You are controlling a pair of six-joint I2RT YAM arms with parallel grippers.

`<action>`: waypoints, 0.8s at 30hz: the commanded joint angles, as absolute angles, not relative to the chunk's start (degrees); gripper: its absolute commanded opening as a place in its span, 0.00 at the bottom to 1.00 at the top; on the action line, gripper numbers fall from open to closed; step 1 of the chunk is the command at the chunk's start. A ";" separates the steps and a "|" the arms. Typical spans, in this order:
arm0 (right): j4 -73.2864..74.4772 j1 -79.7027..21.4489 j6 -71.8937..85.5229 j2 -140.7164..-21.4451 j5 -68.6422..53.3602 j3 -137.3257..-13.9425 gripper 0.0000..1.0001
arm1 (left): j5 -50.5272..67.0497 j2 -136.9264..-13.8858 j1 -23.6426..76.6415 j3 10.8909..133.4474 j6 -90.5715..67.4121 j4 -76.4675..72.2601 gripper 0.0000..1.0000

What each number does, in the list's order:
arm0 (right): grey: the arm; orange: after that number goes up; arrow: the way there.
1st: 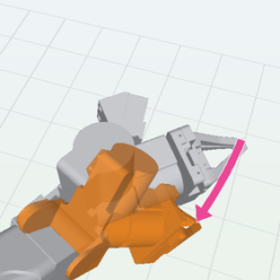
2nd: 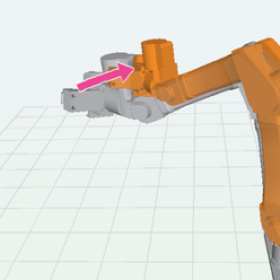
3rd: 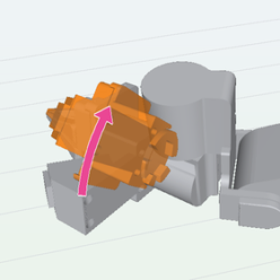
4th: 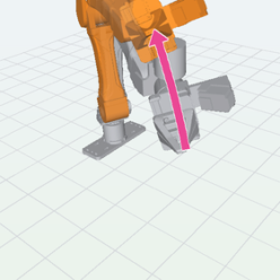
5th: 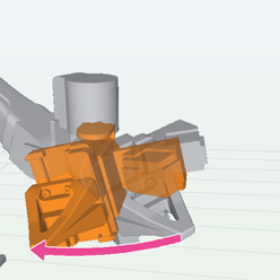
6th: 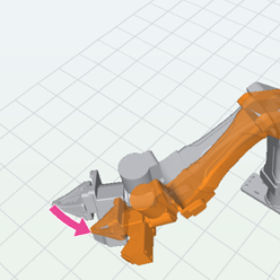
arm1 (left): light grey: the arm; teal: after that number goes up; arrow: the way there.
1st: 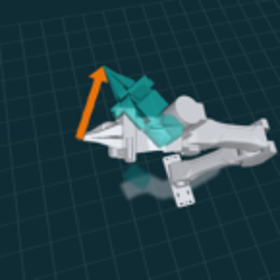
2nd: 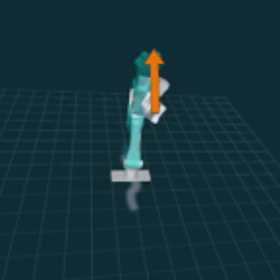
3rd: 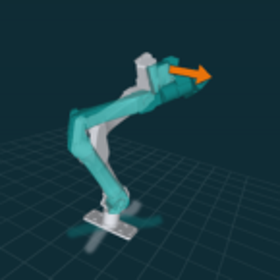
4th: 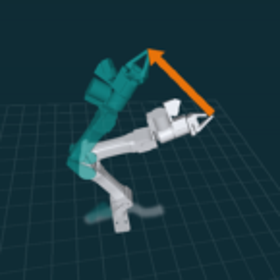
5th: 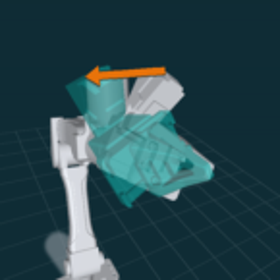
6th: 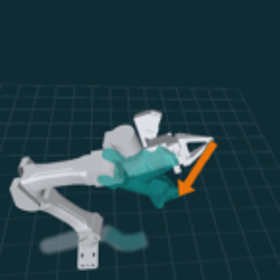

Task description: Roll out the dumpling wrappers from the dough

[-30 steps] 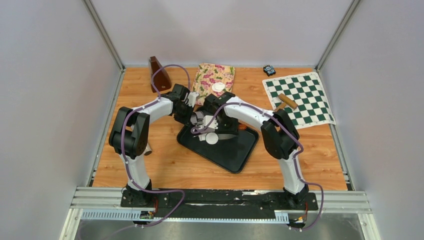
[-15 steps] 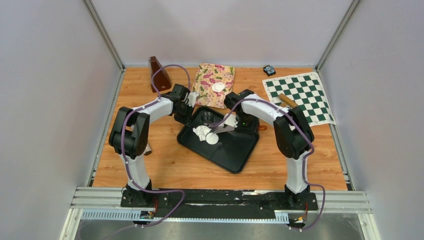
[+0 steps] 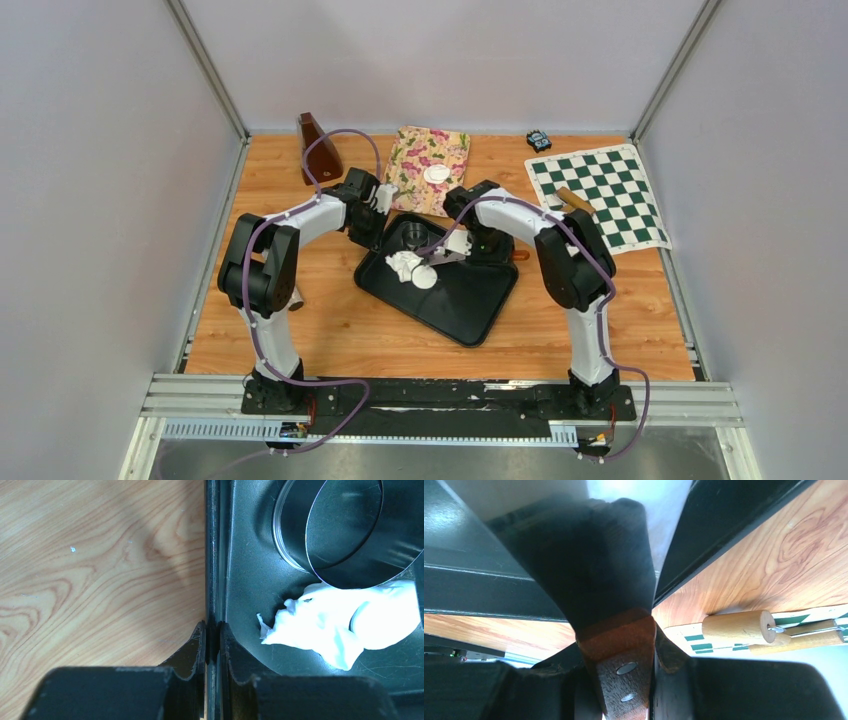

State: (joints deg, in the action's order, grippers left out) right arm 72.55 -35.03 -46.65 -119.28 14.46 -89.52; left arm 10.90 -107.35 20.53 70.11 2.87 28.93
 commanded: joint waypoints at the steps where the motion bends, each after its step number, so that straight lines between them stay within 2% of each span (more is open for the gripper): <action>1: 73.14 -37.46 -47.53 -119.61 13.50 -92.02 0.00 | 11.80 -104.51 21.14 70.04 3.72 29.18 0.00; 24: 74.62 -43.80 -50.88 -123.64 10.44 -98.22 0.00 | 11.87 -104.42 21.18 70.09 3.64 29.18 0.00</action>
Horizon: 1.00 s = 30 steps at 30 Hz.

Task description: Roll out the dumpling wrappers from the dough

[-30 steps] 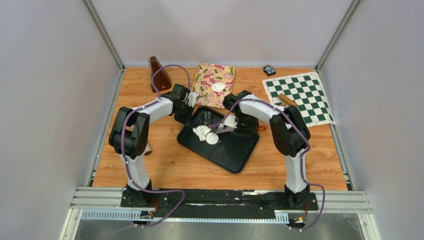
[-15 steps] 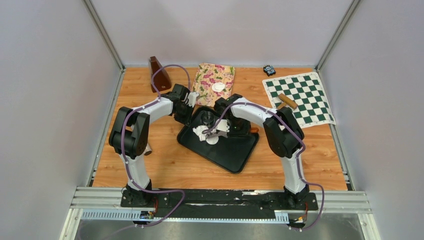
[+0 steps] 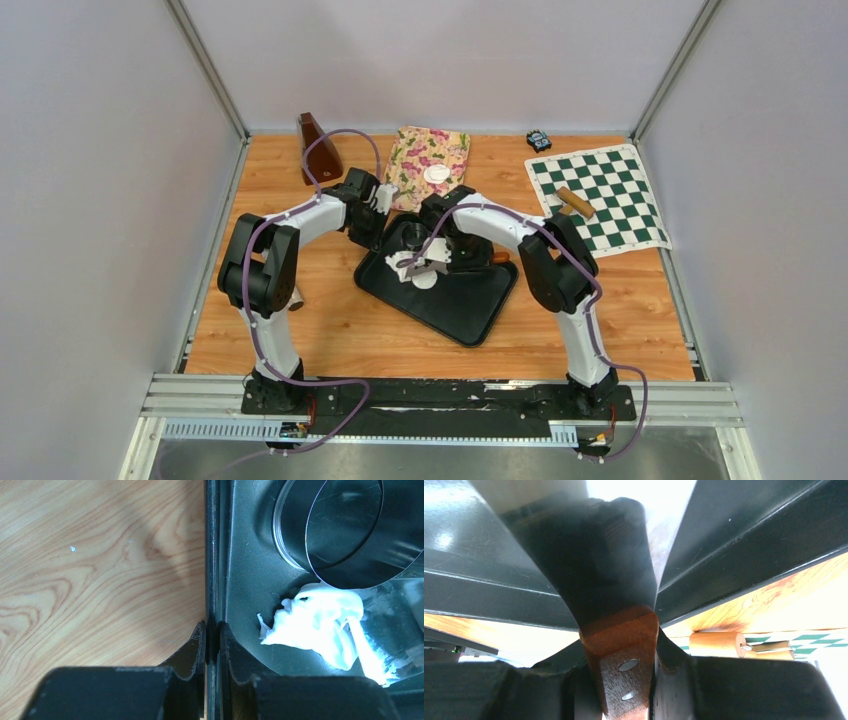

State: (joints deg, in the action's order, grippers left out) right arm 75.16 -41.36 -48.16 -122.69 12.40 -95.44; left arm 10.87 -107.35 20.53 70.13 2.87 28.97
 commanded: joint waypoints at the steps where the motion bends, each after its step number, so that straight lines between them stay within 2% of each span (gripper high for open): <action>1: 74.74 -44.11 -51.15 -123.92 10.26 -98.82 0.00 | 11.87 -104.41 21.18 70.12 3.61 29.18 0.00; 14: 77.71 -46.91 -52.72 -124.81 5.48 -106.36 0.00 | 11.78 -104.51 21.17 69.89 3.34 29.03 0.00; 25: 81.37 -48.95 -52.47 -119.86 -2.32 -109.27 0.00 | 11.90 -104.46 21.18 69.87 3.35 28.96 0.00; 30: 82.02 -48.61 -51.40 -117.08 -1.25 -108.99 0.00 | 11.89 -104.35 21.14 69.96 3.25 29.01 0.00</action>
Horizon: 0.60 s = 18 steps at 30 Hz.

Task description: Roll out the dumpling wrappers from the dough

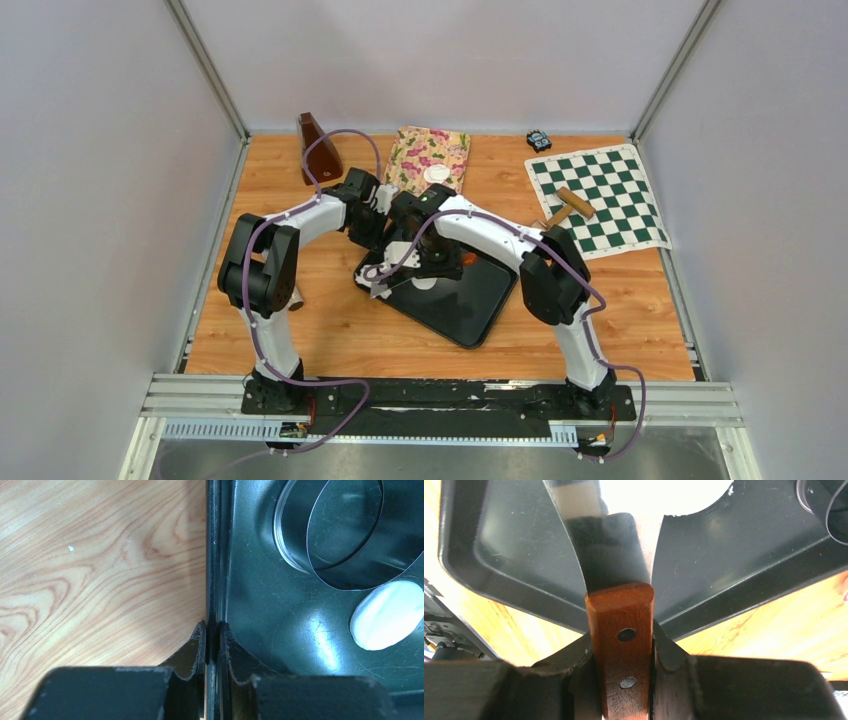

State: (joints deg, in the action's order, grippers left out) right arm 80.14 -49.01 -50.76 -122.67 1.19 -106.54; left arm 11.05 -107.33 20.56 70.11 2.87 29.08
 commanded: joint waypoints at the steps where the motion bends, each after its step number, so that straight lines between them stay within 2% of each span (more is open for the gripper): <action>1: 82.15 -48.46 -51.29 -116.49 -1.34 -108.80 0.00 | 11.87 -104.29 21.16 69.94 3.36 29.05 0.00; 11: 76.46 -47.12 -49.30 -115.29 2.96 -100.88 0.00 | 12.23 -103.80 21.12 70.28 3.54 29.19 0.00; 18: 73.60 -45.59 -47.55 -117.76 3.16 -102.92 0.00 | 13.29 -101.29 21.09 71.43 3.78 29.39 0.01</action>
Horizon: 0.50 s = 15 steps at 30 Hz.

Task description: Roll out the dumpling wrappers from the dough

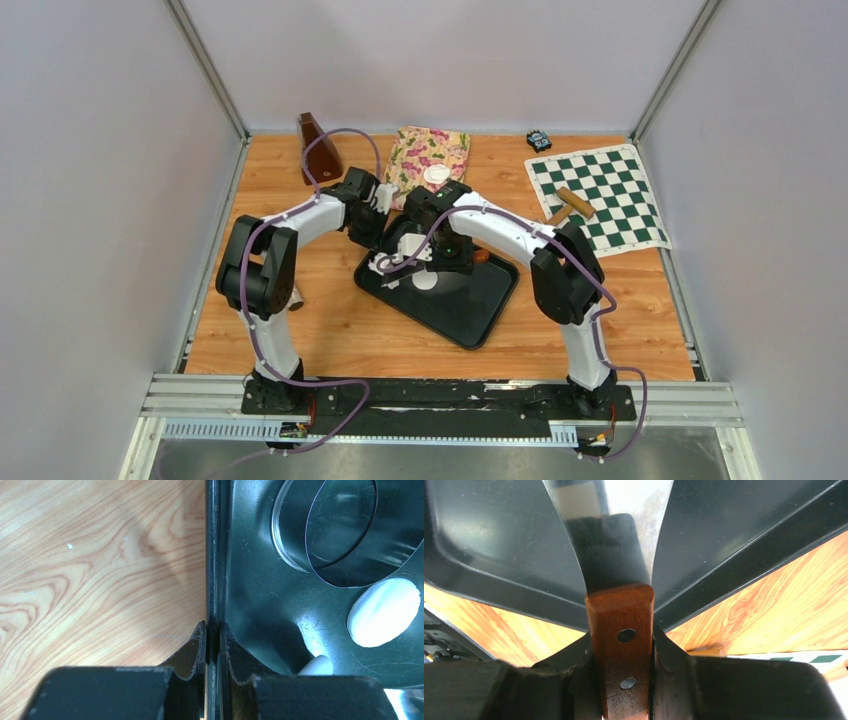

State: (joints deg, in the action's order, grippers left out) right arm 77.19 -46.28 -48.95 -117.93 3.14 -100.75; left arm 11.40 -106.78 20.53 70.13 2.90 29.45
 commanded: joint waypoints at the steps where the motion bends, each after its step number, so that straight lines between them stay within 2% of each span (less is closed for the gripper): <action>1: 73.54 -45.43 -47.47 -117.53 2.57 -103.46 0.00 | 13.39 -100.73 21.09 71.44 3.74 29.33 0.09; 2: 73.45 -45.29 -47.46 -117.29 2.21 -103.79 0.00 | 13.37 -100.20 21.09 71.45 3.77 29.28 0.15; 3: 73.46 -45.15 -47.46 -116.99 2.06 -103.95 0.00 | 13.41 -99.98 21.09 71.45 3.82 29.23 0.25; 5: 73.27 -44.84 -47.31 -116.56 2.03 -103.71 0.00 | 13.60 -99.31 21.09 71.20 3.83 28.97 0.33; 11: 72.42 -44.73 -47.02 -115.56 1.15 -101.22 0.00 | 14.06 -99.41 21.09 69.80 3.82 28.91 0.28; 15: 71.62 -44.48 -46.69 -115.14 0.96 -101.07 0.00 | 12.85 -99.57 20.40 70.14 3.34 28.21 0.34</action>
State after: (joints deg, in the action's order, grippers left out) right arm 73.89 -44.80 -47.62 -118.19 2.46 -101.01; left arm 13.10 -100.86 20.67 70.02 3.18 29.85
